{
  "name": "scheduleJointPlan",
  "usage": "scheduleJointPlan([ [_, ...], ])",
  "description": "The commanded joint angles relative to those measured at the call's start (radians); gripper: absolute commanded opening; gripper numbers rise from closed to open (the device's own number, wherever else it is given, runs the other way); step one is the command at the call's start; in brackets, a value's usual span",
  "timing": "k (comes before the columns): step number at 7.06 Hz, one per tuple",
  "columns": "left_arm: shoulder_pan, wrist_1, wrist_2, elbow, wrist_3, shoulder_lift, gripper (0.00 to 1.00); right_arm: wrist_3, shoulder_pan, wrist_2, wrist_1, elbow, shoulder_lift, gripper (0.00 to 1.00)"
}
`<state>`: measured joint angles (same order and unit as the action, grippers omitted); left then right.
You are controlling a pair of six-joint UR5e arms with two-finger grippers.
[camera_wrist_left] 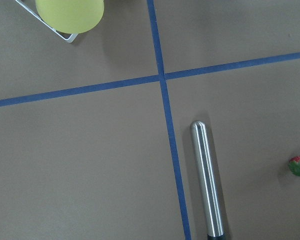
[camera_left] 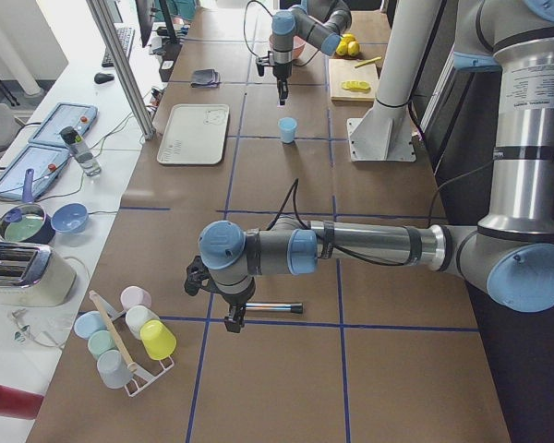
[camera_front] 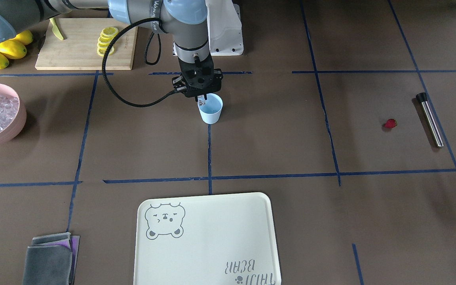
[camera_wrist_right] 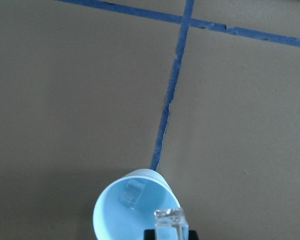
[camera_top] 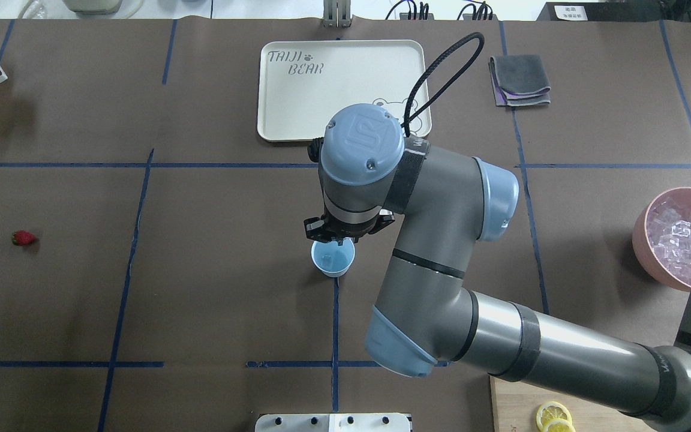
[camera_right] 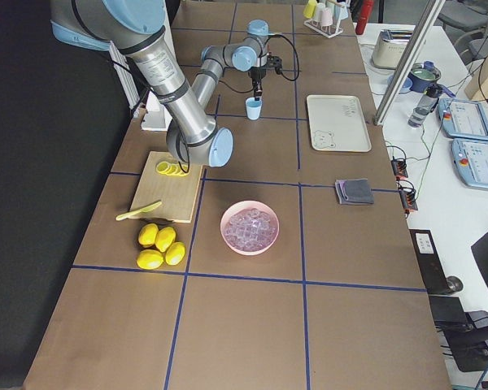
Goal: Mash ice and strawberries in cup
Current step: 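Carry the ice cube with the right gripper over the cup, then open the right gripper to drop the ice cube into the cup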
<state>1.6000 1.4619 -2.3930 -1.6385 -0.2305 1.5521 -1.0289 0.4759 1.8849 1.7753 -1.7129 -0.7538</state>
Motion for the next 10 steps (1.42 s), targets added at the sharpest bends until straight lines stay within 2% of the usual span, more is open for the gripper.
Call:
scheduleJointPlan([
  [1,0.000,0.000,0.000,0.003,-0.003,0.000,1.00,-0.013,-0.031,-0.029,-0.007,0.029,0.017,0.00],
  [3,0.000,0.000,0.000,0.005,-0.003,0.000,1.00,-0.013,-0.037,-0.030,-0.005,0.033,0.025,0.02],
  [4,0.000,0.000,0.000,0.005,-0.003,0.000,1.00,-0.011,-0.037,-0.029,-0.005,0.033,0.025,0.07],
  [5,0.000,0.000,0.000,0.005,-0.003,0.000,1.00,-0.011,-0.037,-0.029,-0.007,0.032,0.028,0.42],
  [6,0.000,0.000,0.000,0.005,-0.003,0.000,1.00,-0.011,-0.037,-0.029,-0.007,0.032,0.028,0.96],
  [9,-0.002,0.000,0.000,0.003,-0.003,0.002,1.00,-0.011,-0.036,-0.029,0.001,0.020,0.025,0.99],
  [10,0.000,0.000,0.000,0.003,-0.001,0.002,1.00,-0.008,0.007,-0.023,0.024,-0.014,0.015,0.99],
])
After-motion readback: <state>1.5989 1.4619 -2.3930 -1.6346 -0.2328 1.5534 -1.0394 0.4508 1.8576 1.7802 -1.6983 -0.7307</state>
